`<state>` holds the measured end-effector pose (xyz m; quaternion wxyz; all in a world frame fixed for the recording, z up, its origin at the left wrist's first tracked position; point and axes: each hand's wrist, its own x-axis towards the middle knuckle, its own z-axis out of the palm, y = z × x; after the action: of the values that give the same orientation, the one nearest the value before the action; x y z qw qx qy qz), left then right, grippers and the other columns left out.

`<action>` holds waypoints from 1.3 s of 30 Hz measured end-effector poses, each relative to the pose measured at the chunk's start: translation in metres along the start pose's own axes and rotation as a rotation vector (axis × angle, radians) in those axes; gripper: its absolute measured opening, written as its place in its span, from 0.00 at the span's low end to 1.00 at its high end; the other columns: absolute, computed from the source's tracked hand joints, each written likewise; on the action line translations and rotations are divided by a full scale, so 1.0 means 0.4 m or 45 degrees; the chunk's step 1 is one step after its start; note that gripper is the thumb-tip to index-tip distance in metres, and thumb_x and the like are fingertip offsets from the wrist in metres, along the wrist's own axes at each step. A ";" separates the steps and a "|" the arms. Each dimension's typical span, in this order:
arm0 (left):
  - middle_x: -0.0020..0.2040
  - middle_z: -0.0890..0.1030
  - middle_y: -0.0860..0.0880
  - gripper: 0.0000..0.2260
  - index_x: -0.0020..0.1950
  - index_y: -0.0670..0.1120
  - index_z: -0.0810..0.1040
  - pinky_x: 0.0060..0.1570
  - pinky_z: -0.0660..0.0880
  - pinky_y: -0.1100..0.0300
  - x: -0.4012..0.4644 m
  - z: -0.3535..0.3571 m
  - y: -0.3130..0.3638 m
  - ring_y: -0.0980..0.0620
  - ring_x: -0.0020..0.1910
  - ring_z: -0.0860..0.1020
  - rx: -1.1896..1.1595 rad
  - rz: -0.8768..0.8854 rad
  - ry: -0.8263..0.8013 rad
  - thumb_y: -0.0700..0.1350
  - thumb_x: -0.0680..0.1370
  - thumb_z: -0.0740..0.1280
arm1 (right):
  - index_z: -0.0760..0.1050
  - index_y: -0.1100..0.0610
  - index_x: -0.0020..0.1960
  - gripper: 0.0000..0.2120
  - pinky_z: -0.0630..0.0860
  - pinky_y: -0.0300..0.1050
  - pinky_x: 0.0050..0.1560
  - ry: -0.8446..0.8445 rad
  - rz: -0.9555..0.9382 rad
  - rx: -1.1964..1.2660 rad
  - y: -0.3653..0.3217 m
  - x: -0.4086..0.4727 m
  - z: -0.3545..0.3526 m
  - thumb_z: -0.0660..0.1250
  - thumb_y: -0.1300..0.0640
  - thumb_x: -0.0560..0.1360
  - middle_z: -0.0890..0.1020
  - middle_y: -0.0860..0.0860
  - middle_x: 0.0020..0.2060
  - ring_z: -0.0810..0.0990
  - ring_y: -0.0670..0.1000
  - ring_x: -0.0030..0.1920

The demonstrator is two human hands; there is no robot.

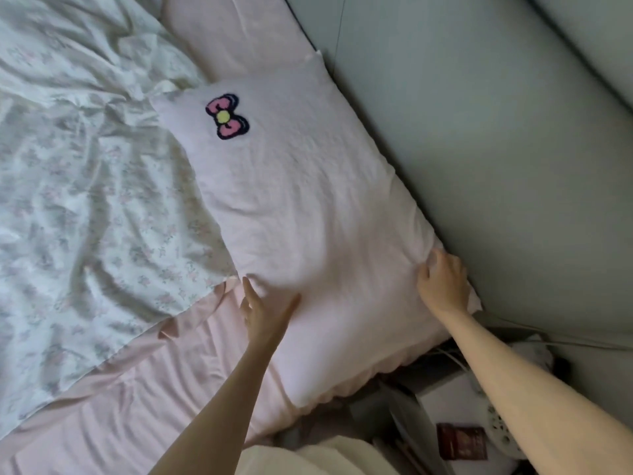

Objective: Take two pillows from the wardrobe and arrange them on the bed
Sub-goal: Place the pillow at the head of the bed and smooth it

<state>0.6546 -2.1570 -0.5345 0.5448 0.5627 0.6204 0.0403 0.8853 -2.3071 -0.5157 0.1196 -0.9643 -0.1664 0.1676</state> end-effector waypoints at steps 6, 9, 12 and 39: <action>0.74 0.59 0.45 0.55 0.73 0.59 0.42 0.69 0.64 0.42 0.016 0.038 -0.032 0.43 0.72 0.59 -0.209 -0.077 -0.082 0.56 0.59 0.76 | 0.63 0.64 0.67 0.28 0.66 0.60 0.65 -0.262 0.251 -0.064 0.056 0.078 0.024 0.60 0.45 0.76 0.69 0.65 0.66 0.67 0.64 0.65; 0.72 0.63 0.45 0.55 0.73 0.59 0.43 0.66 0.68 0.42 0.015 0.057 -0.023 0.43 0.70 0.63 -0.154 -0.016 -0.124 0.56 0.57 0.76 | 0.71 0.63 0.52 0.15 0.65 0.58 0.61 -0.088 0.225 0.010 0.044 0.073 0.040 0.59 0.50 0.77 0.76 0.63 0.57 0.72 0.62 0.59; 0.70 0.63 0.43 0.52 0.73 0.57 0.48 0.65 0.68 0.42 -0.004 0.064 -0.017 0.41 0.68 0.65 -0.082 0.063 -0.095 0.54 0.57 0.77 | 0.64 0.58 0.40 0.10 0.65 0.55 0.55 0.117 0.107 0.082 0.050 0.044 0.021 0.58 0.55 0.78 0.78 0.63 0.47 0.75 0.61 0.51; 0.73 0.28 0.49 0.45 0.67 0.64 0.27 0.60 0.75 0.46 -0.170 0.060 -0.200 0.38 0.73 0.31 1.210 0.568 -0.414 0.57 0.73 0.66 | 0.38 0.45 0.74 0.32 0.51 0.65 0.72 -0.662 0.208 -0.226 0.145 -0.129 0.050 0.52 0.41 0.77 0.42 0.56 0.76 0.47 0.66 0.73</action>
<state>0.6040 -2.2501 -0.5545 0.2978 0.8637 0.3439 -0.2172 0.8485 -2.3755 -0.5360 -0.0260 -0.9058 -0.1272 0.4032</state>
